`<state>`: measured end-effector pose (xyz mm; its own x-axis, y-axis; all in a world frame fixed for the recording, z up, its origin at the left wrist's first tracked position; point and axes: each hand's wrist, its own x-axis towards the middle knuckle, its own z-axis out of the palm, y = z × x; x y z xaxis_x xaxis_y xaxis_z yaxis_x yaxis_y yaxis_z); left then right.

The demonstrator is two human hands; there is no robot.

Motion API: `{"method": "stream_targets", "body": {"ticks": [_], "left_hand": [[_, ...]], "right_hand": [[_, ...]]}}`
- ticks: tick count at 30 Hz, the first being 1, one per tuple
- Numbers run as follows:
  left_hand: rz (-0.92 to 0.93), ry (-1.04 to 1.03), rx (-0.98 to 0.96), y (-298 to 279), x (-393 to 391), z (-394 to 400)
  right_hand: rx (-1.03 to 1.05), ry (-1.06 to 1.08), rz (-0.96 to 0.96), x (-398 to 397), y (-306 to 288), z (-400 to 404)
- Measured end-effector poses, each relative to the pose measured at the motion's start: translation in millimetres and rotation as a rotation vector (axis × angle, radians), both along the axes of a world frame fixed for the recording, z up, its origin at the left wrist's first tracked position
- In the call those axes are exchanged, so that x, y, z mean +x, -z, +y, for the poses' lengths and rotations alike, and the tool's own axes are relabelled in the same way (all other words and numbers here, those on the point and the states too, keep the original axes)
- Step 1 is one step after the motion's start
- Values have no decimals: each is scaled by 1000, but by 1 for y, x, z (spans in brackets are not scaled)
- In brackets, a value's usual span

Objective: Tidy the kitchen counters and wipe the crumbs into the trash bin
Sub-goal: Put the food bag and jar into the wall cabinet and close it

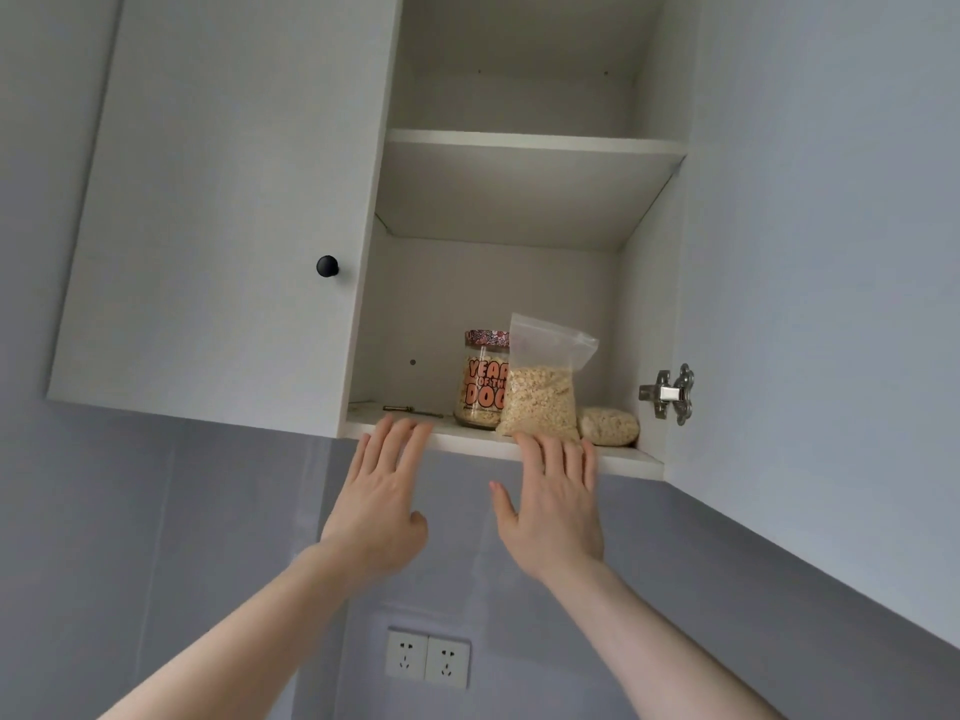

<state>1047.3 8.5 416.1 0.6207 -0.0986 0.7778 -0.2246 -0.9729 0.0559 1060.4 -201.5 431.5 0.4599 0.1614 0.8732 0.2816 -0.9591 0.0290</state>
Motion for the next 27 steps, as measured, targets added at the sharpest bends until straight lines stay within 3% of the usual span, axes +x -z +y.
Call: {"method": "stream_targets", "body": {"ticks": [9,16,20,27], "left_hand": [[273,-112,-6,-17,-36,-15],[423,-67,-66,-10,-79,-28],[354,57,-245,19,-128,-56],[115,190,-350,20,-240,-102]], "right_hand": [[15,-34,92,-16,5,-1],[-59,-172,386,-68,28,-11],[-93,-358,433,-118,58,-45],[-62,-567,498,-191,72,-144]]}}
